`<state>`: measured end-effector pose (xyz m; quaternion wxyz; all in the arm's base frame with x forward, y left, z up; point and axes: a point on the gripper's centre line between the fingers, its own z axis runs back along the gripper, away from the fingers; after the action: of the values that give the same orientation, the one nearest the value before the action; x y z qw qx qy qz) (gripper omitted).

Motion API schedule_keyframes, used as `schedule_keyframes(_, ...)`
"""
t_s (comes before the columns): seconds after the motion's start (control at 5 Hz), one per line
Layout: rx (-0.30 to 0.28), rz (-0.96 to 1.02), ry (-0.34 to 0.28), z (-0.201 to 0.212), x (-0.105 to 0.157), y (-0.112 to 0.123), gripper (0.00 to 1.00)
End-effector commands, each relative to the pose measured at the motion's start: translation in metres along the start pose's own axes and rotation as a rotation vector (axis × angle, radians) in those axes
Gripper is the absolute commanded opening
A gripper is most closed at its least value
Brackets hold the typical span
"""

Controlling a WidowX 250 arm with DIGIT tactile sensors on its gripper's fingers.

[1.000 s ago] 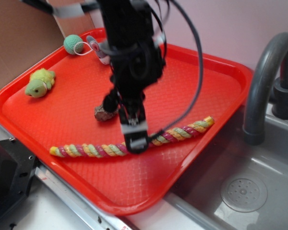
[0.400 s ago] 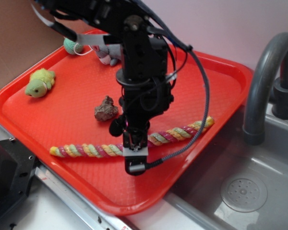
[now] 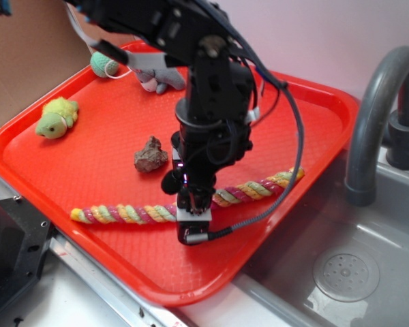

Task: Grab the multicolored rope.

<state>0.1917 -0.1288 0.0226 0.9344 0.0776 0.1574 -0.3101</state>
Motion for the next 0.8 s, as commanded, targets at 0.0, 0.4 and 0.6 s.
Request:
schedule_keyframes(0.0, 0.019, -0.062, -0.004, 0.0099, 0.0083, -0.0066, 0.81)
schedule_keyframes(0.4, 0.037, -0.062, -0.010, 0.0110, 0.0083, -0.0082, 0.00)
schedule_keyframes(0.6, 0.032, -0.037, -0.023, 0.0133, 0.0109, -0.0034, 0.00)
